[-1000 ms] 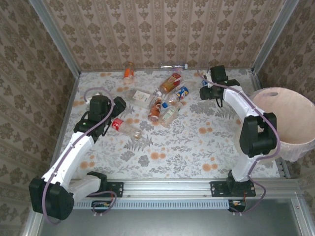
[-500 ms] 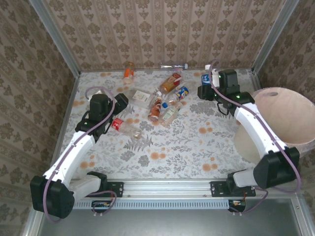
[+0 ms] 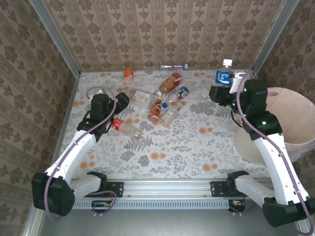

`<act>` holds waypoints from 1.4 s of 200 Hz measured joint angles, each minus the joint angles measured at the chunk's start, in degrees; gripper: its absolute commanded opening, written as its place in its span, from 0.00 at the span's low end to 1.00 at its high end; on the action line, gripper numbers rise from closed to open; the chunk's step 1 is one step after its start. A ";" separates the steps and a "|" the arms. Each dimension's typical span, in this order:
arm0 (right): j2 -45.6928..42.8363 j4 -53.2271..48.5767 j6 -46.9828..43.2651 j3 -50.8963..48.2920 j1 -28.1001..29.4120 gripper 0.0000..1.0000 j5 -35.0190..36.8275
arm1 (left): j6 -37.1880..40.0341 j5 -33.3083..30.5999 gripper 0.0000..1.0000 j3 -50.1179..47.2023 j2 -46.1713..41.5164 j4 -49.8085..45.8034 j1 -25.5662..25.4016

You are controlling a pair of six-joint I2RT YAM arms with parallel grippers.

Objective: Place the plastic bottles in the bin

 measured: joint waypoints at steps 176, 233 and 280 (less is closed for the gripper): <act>-6.14 -13.14 -0.02 2.54 -26.40 0.48 12.68 | 0.37 1.27 1.00 4.98 10.80 0.92 -3.23; -3.74 -19.08 -2.21 2.97 -30.51 0.52 19.98 | 2.51 0.46 1.00 11.45 14.64 -0.31 -5.66; -1.57 -23.74 -4.85 2.71 -36.46 0.54 25.22 | 3.23 1.14 0.99 15.28 17.70 -2.84 -5.66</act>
